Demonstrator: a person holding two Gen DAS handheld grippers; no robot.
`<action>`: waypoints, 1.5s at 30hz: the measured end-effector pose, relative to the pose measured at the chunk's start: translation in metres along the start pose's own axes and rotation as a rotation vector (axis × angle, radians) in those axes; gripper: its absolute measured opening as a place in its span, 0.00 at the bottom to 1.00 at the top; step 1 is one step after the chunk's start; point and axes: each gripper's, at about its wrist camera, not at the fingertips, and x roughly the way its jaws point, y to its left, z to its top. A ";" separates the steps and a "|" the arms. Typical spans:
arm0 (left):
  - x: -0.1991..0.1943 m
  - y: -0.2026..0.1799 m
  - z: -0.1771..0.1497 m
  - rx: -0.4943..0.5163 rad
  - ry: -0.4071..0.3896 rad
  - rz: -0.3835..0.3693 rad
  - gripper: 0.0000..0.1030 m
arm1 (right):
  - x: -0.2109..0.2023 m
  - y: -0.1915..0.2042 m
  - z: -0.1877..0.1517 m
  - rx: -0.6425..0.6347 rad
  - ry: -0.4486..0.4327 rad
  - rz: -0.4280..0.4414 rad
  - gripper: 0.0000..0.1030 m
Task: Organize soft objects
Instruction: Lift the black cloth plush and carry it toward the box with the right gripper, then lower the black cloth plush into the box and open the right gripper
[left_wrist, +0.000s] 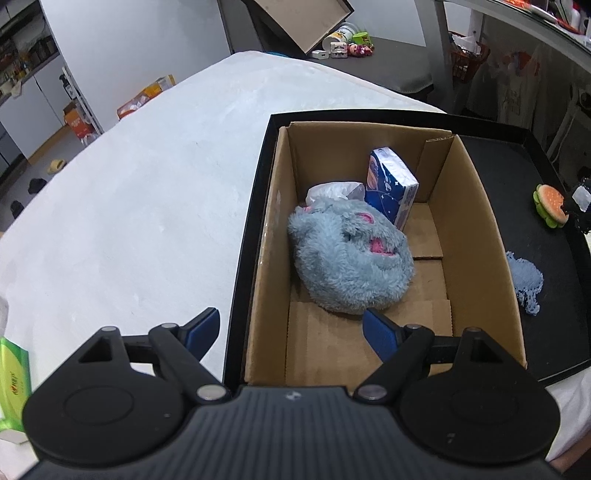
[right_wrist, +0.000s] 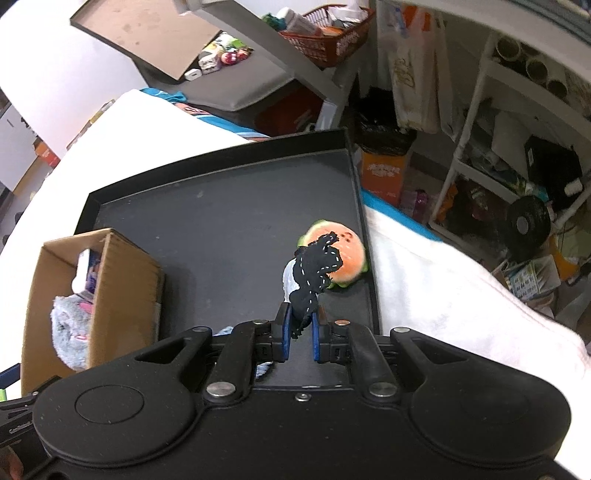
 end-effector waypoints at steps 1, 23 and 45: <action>0.001 0.001 0.000 -0.006 0.002 -0.005 0.81 | -0.003 0.005 0.001 -0.009 -0.004 0.001 0.11; 0.003 0.015 -0.003 -0.051 0.009 -0.036 0.78 | -0.032 0.098 0.010 -0.187 -0.042 -0.004 0.11; 0.015 0.031 -0.009 -0.094 0.075 -0.108 0.26 | -0.031 0.180 0.011 -0.327 -0.017 -0.019 0.12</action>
